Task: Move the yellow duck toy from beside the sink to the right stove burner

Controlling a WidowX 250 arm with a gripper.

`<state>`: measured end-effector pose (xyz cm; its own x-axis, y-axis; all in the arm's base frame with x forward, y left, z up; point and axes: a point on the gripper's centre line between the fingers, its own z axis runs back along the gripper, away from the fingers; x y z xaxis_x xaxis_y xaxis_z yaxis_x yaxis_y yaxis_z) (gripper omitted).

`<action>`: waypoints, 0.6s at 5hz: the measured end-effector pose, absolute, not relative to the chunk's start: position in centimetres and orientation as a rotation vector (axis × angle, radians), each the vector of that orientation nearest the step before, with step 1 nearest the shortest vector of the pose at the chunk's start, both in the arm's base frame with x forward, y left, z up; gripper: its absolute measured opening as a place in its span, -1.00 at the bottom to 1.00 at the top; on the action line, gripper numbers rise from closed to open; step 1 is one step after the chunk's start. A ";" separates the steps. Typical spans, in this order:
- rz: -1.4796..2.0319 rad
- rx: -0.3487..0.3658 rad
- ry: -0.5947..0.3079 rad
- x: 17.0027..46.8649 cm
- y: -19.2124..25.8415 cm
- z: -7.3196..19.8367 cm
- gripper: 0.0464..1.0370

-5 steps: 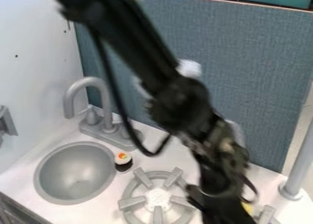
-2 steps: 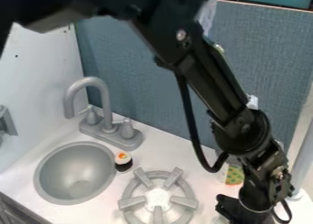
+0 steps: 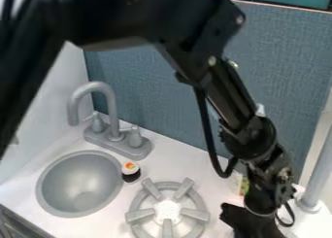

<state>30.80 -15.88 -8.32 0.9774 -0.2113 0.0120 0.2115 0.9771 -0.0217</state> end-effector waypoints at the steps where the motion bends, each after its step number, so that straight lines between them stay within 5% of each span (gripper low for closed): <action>1: -0.236 -0.056 -0.011 31.5 -16.7 -8.8 -0.80; 2: -0.253 -0.100 -0.020 31.2 -17.0 -8.7 -0.74; 3: -0.254 -0.084 0.011 30.0 -17.0 -7.8 -0.42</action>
<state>29.97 -16.96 -7.79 0.9678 -0.2518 -0.0002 0.2509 0.9644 -0.0842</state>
